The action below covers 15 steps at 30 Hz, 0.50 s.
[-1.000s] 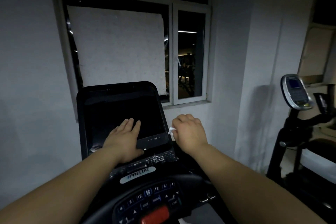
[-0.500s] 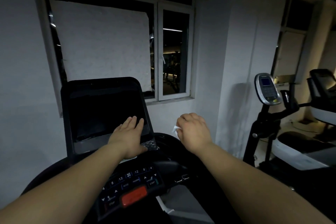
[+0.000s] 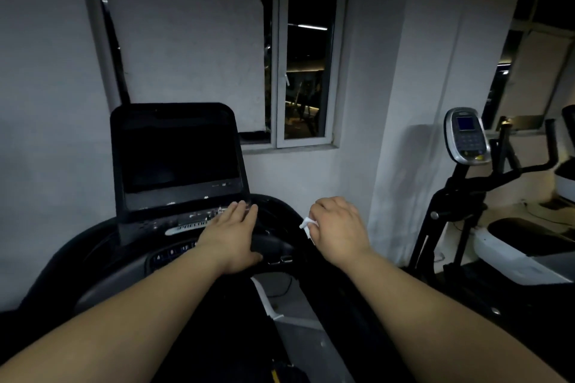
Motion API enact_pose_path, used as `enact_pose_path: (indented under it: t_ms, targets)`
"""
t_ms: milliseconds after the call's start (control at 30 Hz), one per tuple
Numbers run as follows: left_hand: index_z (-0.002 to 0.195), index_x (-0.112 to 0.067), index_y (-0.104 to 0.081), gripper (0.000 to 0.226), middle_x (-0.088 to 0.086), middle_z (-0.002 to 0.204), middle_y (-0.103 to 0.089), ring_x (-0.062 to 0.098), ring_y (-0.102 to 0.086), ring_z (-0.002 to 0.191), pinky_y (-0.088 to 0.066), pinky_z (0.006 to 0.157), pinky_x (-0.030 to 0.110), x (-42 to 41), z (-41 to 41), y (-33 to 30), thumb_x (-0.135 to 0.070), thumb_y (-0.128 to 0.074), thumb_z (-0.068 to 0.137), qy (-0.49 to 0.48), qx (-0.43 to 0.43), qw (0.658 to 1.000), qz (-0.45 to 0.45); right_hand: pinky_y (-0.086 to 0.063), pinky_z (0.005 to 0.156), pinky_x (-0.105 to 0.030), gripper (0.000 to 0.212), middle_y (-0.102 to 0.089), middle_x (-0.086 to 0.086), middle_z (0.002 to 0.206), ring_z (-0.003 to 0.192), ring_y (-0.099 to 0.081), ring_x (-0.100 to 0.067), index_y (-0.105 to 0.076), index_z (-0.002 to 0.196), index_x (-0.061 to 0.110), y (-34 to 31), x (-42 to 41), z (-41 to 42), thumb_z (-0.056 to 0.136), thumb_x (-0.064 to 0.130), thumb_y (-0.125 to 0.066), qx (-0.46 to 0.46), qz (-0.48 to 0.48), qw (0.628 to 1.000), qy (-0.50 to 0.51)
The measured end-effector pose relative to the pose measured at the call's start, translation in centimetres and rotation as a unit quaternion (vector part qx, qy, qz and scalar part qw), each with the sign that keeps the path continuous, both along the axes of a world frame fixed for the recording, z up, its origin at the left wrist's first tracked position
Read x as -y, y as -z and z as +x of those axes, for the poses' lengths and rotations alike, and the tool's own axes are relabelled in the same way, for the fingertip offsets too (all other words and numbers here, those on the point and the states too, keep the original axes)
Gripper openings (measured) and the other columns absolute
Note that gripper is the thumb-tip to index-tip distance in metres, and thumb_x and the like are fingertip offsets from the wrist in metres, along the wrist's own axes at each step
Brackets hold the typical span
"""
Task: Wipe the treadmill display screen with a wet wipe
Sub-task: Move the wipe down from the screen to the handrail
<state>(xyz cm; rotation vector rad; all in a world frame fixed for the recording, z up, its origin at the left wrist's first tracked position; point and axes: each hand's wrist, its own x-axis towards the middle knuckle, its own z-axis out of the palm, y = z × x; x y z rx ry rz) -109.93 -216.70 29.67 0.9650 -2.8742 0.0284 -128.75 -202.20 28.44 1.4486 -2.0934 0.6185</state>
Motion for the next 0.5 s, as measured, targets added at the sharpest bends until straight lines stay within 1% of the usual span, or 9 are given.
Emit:
enact_pose_path:
  t_ms: [100, 233, 500]
  targets:
    - [0.162, -0.022, 0.009, 0.113, 0.008, 0.171, 0.011, 0.024, 0.010, 0.157, -0.006, 0.126, 0.044, -3.7, -0.6, 1.3, -0.059, -0.065, 0.086, -0.007, 0.012, 1.000, 0.016, -0.045, 0.090, -0.042, 0.008, -0.068, -0.002, 0.096, 0.099, -0.060, -0.030, -0.068, 0.089, 0.016, 1.5, -2.7, -0.4, 0.083, 0.021, -0.067, 0.016, 0.014, 1.000, -0.016]
    - [0.162, -0.024, 0.008, 0.111, 0.007, 0.171, 0.013, 0.022, 0.011, 0.157, -0.006, 0.125, 0.045, -6.9, -0.6, 3.7, -0.059, -0.065, 0.087, -0.017, 0.022, 0.999, 0.041, -0.047, 0.088, -0.044, 0.009, -0.069, -0.003, 0.097, 0.098, -0.060, -0.031, -0.068, 0.089, 0.015, 4.1, -4.8, 0.0, 0.082, 0.020, -0.068, 0.031, 0.030, 0.999, -0.032]
    - [0.161, -0.022, 0.010, 0.111, 0.009, 0.171, 0.013, 0.024, 0.011, 0.157, -0.008, 0.127, 0.045, -8.9, -0.2, 10.0, -0.058, -0.065, 0.088, -0.020, 0.065, 0.994, 0.085, -0.045, 0.090, -0.042, 0.013, -0.068, -0.001, 0.104, 0.105, -0.058, -0.028, -0.069, 0.096, 0.016, 10.5, -6.1, 0.7, 0.086, 0.023, -0.064, 0.067, 0.083, 0.993, -0.043]
